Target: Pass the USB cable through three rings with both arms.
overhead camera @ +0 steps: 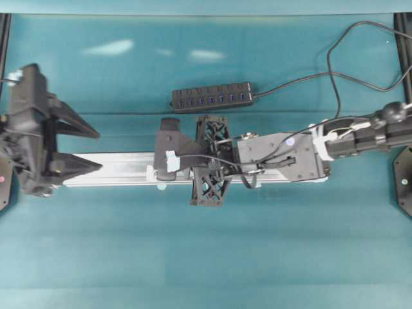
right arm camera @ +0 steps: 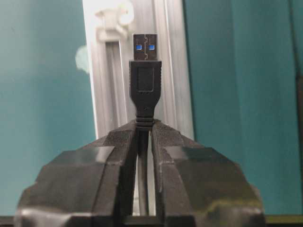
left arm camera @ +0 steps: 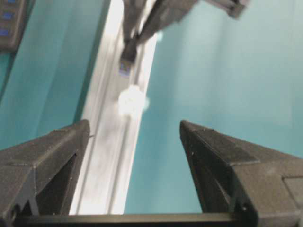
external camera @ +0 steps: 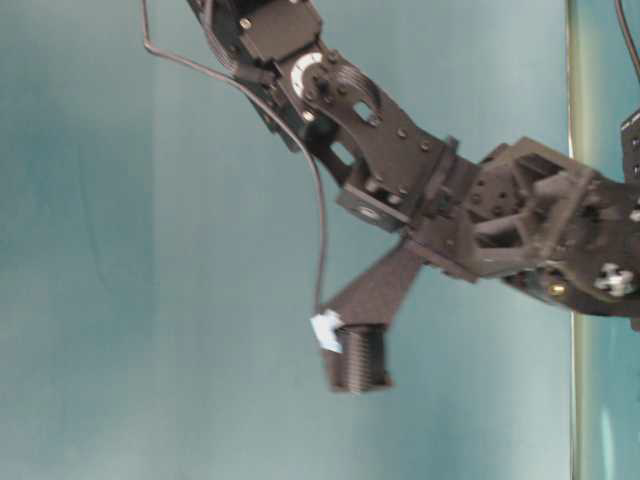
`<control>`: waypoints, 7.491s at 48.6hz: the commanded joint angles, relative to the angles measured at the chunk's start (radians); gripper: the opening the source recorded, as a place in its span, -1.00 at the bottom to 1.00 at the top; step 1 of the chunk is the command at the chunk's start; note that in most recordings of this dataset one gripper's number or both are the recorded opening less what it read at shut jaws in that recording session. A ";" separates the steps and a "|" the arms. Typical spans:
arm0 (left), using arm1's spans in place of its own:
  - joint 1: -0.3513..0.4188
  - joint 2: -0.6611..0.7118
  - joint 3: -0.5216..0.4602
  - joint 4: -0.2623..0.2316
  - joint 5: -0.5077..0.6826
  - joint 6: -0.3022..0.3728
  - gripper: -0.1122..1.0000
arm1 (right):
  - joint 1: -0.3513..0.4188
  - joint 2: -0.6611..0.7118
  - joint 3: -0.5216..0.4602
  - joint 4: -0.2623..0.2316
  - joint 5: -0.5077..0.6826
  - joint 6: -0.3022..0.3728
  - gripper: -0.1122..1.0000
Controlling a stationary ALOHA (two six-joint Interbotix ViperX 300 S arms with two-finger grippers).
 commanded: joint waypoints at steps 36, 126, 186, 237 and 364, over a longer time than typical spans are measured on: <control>0.015 -0.037 0.003 0.003 0.014 -0.002 0.68 | 0.026 0.040 -0.066 -0.002 -0.015 -0.009 -0.93; 0.014 -0.005 0.006 0.003 0.005 -0.005 0.68 | 0.020 0.069 -0.106 0.003 -0.161 -0.005 -0.93; -0.049 0.548 -0.049 0.003 -0.313 0.080 0.68 | 0.017 0.058 -0.098 0.006 -0.192 0.014 -0.93; -0.052 0.548 -0.054 0.003 -0.337 0.075 -0.41 | 0.018 0.054 -0.089 0.006 -0.189 0.021 -0.93; -0.054 0.324 -0.021 0.003 -0.144 0.069 -0.41 | -0.018 -0.580 0.445 0.006 -0.112 0.074 0.86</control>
